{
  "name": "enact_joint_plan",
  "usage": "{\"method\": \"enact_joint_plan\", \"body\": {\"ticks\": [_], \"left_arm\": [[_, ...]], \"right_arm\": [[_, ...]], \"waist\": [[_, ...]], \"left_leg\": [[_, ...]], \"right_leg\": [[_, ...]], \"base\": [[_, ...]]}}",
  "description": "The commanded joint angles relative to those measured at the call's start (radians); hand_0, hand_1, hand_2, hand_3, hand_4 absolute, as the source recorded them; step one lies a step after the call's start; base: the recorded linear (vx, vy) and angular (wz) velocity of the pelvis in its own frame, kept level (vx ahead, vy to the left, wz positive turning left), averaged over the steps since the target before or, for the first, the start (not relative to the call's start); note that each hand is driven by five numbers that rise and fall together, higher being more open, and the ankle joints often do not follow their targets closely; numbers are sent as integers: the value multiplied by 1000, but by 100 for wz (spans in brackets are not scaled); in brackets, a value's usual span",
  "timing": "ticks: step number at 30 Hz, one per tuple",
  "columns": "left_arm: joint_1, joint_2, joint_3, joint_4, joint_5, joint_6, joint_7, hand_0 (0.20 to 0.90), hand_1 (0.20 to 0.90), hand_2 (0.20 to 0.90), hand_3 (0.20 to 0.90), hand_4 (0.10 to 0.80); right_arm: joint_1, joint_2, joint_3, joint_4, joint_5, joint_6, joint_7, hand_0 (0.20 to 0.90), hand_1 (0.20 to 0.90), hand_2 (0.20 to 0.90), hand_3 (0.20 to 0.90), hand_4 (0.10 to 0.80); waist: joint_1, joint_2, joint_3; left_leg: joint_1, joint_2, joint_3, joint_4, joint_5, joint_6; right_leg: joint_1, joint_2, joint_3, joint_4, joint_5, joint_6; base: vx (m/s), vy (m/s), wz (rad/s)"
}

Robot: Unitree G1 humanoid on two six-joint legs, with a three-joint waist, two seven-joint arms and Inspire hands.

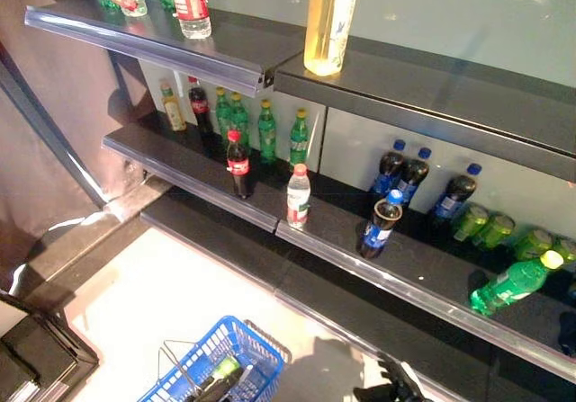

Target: Pick up the drink and place into the basket.

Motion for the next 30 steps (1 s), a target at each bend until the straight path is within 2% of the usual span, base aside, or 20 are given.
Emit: {"method": "enact_joint_plan", "body": {"ticks": [1, 5, 6, 10, 14, 19, 24, 28, 30], "left_arm": [[-60, 24, 14, -65, 35, -45, -24, 300, 300, 300, 200, 100], [-41, 24, 17, -67, 37, -49, -35, 300, 300, 300, 200, 100], [-26, 20, 17, -68, 33, -57, -42, 300, 300, 300, 200, 100], [-6, 7, 28, -67, 40, -68, -48, 300, 300, 300, 200, 100], [7, 0, 38, -65, 44, -75, -59, 300, 300, 300, 200, 100], [26, -12, 54, -63, 45, -80, -69, 300, 300, 300, 200, 100], [41, -20, 60, -65, 43, -90, -79, 300, 300, 300, 200, 100], [40, -19, 60, -74, 39, -89, -81, 300, 300, 300, 200, 100], [41, -17, 52, -86, 44, -87, -75, 300, 300, 300, 200, 100]], "right_arm": [[-115, -84, -22, -132, -158, -94, -97, 900, 900, 900, 900, 800], [-115, -150, -32, -266, -203, -133, -149, 900, 900, 900, 900, 800], [-119, -183, -67, -382, -223, -138, -171, 900, 900, 900, 900, 800], [-117, -219, -118, -517, -273, -171, -234, 900, 900, 900, 900, 800], [-112, -240, -158, -590, -314, -197, -314, 900, 900, 900, 900, 800], [-99, -263, -233, -689, -370, -218, -491, 900, 900, 900, 900, 800], [-82, -264, -270, -717, -365, -227, -607, 900, 900, 900, 900, 800], [-76, -262, -277, -723, -332, -227, -613, 900, 900, 900, 900, 800], [-79, -257, -268, -716, -256, -214, -570, 900, 900, 900, 900, 800]], "waist": [[11, -11, 11], [4, -9, 7], [-3, -6, 3], [-12, 0, -3], [-17, 5, -7], [-23, 14, -11], [-25, 17, -16], [-24, 17, -18], [-22, 14, -16]], "left_leg": [[10, 40, -9, 84, -74, -7], [15, 43, -2, 81, -75, -8], [21, 47, 9, 82, -78, -9], [25, 52, 23, 82, -81, -10], [27, 53, 34, 81, -85, -9], [35, 56, 52, 83, -95, -7], [37, 58, 62, 81, -99, -6], [37, 57, 65, 80, -100, -7], [35, 57, 66, 92, -105, -6]], "right_leg": [[-24, -62, -25, 29, 51, 33], [-24, -62, -25, 26, 51, 37], [-25, -64, -25, 28, 49, 39], [-31, -68, -24, 31, 48, 44], [-36, -71, -26, 34, 46, 47], [-38, -76, -30, 37, 42, 53], [-41, -78, -35, 38, 42, 55], [-43, -79, -40, 39, 43, 57], [-46, -80, -44, 49, 38, 55]], "base": [[0, 0, 0], [0, 0, 0], [0, 0, 0], [10, 10, -3], [4, 7, -3], [9, 17, -7], [0, 0, 0], [0, 0, 0], [0, 0, 0]]}}
